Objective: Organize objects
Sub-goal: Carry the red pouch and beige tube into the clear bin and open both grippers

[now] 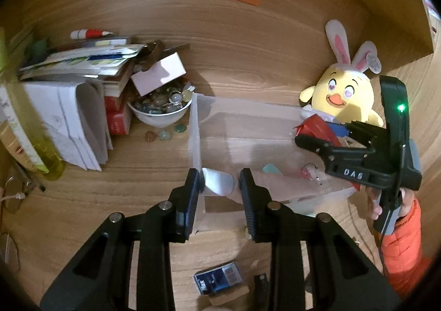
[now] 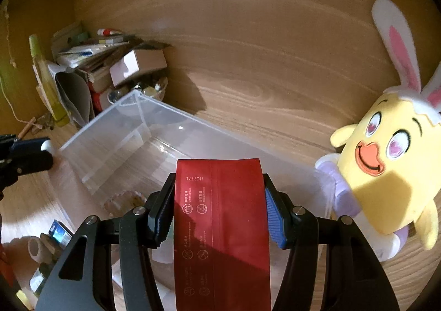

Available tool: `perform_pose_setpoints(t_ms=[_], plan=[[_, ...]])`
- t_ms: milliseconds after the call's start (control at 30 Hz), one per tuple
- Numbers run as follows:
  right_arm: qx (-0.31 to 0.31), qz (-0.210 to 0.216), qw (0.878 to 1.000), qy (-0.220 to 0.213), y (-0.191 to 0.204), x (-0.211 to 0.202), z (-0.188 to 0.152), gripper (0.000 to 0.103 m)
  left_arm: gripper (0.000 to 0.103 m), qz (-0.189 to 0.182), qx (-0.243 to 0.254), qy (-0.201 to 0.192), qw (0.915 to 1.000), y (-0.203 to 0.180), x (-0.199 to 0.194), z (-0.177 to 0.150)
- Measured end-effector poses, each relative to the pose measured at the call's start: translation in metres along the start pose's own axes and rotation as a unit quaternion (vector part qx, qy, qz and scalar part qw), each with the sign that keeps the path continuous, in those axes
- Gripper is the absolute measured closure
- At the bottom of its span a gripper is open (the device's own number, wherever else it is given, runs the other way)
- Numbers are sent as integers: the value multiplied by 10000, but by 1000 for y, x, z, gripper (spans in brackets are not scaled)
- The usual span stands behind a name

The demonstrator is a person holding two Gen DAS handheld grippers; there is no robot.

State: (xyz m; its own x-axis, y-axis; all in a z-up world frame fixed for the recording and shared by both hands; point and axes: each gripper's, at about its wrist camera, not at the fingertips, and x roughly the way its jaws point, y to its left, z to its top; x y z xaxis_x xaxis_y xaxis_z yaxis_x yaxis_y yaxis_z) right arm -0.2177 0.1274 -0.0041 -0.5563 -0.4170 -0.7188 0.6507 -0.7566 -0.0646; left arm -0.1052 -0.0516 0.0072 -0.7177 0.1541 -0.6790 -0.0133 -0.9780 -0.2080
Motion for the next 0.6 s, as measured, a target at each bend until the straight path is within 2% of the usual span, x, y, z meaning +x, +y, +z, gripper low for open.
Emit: perform_pose_setpoints(t_ms=[33, 300, 433, 500, 600], plan=[[-7, 4, 10000, 24, 0, 2, 0, 50, 92, -25, 35, 58, 10000, -2, 3, 1], [-201, -3, 9997, 123, 7, 6, -4, 49, 92, -62, 135, 363, 9992, -11, 26, -1], [-318, -135, 9993, 174, 12, 6, -6, 49, 92, -9, 121, 383, 9992, -9, 28, -2], [-363, -206, 9989, 200, 14, 7, -6, 46, 91, -39, 112, 397, 9991, -9, 27, -2], [-403, -262, 9986, 226, 16, 7, -6, 35, 81, -42, 133, 361, 9993, -9, 24, -3]])
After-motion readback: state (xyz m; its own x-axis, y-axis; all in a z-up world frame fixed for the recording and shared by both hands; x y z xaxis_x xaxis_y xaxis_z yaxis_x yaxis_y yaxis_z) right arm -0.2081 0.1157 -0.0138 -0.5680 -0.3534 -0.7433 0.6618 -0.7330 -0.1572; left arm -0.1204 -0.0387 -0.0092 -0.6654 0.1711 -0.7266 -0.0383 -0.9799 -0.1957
